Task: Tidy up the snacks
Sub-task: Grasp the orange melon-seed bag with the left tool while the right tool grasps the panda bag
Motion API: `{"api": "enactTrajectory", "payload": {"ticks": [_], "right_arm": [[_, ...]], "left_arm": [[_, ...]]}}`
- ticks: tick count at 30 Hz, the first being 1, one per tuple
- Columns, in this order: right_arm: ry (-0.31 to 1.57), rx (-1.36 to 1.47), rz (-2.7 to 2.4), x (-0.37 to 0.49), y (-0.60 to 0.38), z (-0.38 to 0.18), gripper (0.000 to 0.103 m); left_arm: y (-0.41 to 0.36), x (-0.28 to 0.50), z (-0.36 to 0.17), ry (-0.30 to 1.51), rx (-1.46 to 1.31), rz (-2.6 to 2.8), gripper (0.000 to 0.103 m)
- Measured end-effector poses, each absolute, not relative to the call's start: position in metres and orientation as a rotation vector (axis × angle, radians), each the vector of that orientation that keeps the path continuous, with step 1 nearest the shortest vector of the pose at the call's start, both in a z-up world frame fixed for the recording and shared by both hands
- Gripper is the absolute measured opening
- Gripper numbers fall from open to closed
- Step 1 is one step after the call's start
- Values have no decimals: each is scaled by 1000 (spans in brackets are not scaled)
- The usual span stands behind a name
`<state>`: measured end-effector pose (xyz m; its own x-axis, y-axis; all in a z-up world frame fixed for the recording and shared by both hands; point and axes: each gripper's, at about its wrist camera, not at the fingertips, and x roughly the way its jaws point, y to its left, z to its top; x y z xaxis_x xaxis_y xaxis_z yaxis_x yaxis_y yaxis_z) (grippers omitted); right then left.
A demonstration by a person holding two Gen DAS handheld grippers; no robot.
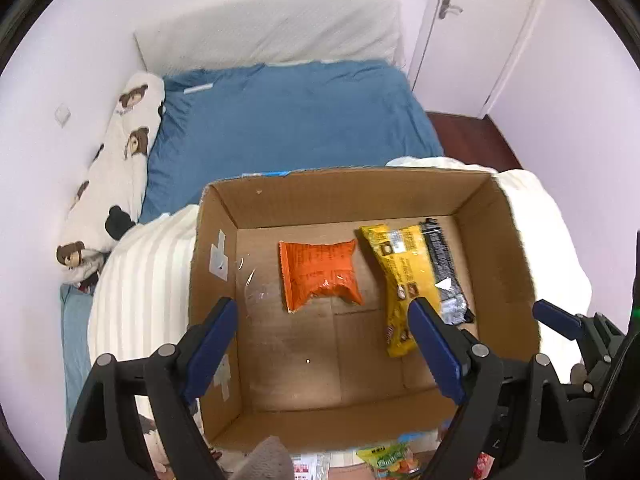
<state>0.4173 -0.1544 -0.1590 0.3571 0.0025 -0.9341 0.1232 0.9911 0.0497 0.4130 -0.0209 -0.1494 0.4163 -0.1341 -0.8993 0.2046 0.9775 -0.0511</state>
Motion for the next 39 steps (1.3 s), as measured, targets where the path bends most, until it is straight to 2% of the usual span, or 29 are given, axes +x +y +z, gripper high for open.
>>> {"api": "enactTrajectory", "payload": {"ticks": [9, 17, 18, 20, 21, 28, 35, 39], "right_arm": [[1070, 139, -92, 354, -152, -105, 96], [1016, 205, -78, 286, -151, -82, 96], [1011, 215, -77, 278, -152, -82, 96], [1010, 228, -71, 262, -153, -86, 96], [1015, 233, -70, 253, -155, -89, 96], [1194, 357, -93, 198, -175, -155, 96], [1441, 634, -163, 158, -196, -268, 96], [1497, 707, -218, 157, -191, -314, 95]], "left_arm": [[-7, 345, -109, 1010, 26, -227, 87], [6, 285, -88, 917, 22, -218, 87], [9, 279, -88, 904, 24, -215, 88], [14, 262, -90, 882, 29, -197, 97], [17, 253, -94, 883, 33, -192, 98], [39, 211, -155, 1034, 57, -134, 98], [70, 186, -253, 1293, 90, -30, 98], [98, 167, -303, 1505, -91, 10, 98]]}}
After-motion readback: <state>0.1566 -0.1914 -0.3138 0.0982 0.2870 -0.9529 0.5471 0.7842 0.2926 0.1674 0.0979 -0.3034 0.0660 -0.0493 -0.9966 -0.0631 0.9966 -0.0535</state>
